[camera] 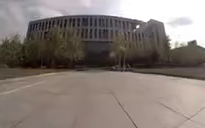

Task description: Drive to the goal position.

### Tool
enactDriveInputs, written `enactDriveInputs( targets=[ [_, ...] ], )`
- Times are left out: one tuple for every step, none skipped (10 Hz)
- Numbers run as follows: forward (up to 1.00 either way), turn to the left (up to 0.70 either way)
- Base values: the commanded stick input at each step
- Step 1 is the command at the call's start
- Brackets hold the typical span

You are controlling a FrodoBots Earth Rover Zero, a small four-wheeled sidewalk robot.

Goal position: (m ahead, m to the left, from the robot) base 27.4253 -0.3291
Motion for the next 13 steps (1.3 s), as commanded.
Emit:
enactDriveInputs(
  targets=[
    [1.0, 0.0],
    [1.0, 0.0],
    [1.0, 0.0],
    [1.0, 0.0],
    [1.0, 0.0],
    [1.0, 0.0],
    [1.0, 0.0],
    [1.0, 0.0],
    [1.0, 0.0],
    [1.0, 0.0],
    [1.0, 0.0],
    [1.0, 0.0],
    [1.0, 0.0]
  ],
)
